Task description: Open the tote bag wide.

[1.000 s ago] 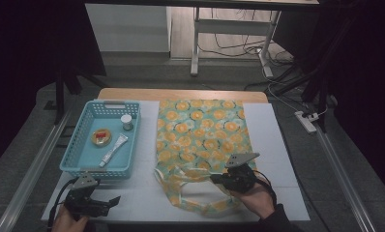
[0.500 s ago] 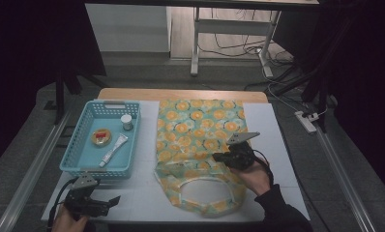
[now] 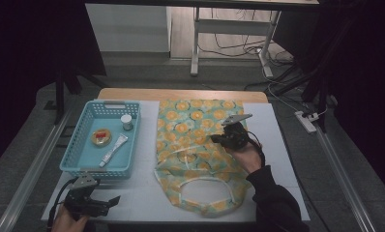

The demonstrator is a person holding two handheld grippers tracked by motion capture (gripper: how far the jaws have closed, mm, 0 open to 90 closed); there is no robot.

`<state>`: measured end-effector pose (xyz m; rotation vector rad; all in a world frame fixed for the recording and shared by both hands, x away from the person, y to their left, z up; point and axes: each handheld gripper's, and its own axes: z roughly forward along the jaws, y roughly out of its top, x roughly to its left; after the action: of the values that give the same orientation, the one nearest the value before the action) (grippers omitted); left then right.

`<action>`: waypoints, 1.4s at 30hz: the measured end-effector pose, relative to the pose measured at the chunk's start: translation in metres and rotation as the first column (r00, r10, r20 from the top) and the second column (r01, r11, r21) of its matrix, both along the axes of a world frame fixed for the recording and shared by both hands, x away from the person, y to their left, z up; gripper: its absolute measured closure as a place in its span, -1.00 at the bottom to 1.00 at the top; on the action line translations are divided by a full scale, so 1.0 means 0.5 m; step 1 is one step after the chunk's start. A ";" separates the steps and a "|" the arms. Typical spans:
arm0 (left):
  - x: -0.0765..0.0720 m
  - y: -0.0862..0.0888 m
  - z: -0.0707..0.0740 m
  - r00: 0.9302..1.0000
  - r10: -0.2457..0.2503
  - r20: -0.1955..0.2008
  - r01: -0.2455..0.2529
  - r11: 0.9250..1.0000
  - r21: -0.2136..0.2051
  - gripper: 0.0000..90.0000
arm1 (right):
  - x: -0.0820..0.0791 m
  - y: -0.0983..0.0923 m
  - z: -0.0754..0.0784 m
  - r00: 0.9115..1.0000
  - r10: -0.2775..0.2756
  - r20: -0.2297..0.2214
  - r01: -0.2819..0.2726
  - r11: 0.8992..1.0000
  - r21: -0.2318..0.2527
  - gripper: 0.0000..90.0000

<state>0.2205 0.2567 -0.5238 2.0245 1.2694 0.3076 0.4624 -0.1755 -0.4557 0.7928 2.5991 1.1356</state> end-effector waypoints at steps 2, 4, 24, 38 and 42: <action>0.000 0.000 0.000 1.000 0.000 0.000 0.000 1.000 -0.001 -0.99 | 0.015 0.003 -0.002 1.000 -0.011 0.007 0.011 1.000 -0.005 1.00; 0.000 0.001 0.000 1.000 0.000 0.000 0.000 1.000 -0.002 -0.99 | 0.029 0.006 -0.006 1.000 -0.021 0.016 0.021 1.000 -0.015 1.00; 0.001 0.000 0.000 1.000 -0.002 -0.004 0.002 1.000 0.002 -0.99 | 0.121 0.017 -0.118 0.996 -0.090 -0.022 0.087 0.989 -0.122 0.95; 0.001 -0.001 0.000 1.000 -0.003 -0.005 0.003 1.000 0.004 -0.99 | 0.102 -0.001 -0.073 0.993 -0.117 0.015 0.118 0.992 -0.045 0.06; 0.000 -0.001 0.000 1.000 -0.001 -0.001 0.001 1.000 0.002 -0.99 | 0.088 -0.001 -0.062 0.995 -0.102 0.004 0.102 0.994 -0.031 -0.18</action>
<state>0.2205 0.2563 -0.5238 2.0271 1.2691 0.3079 0.5066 -0.1761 -0.4865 0.9056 2.5355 1.0649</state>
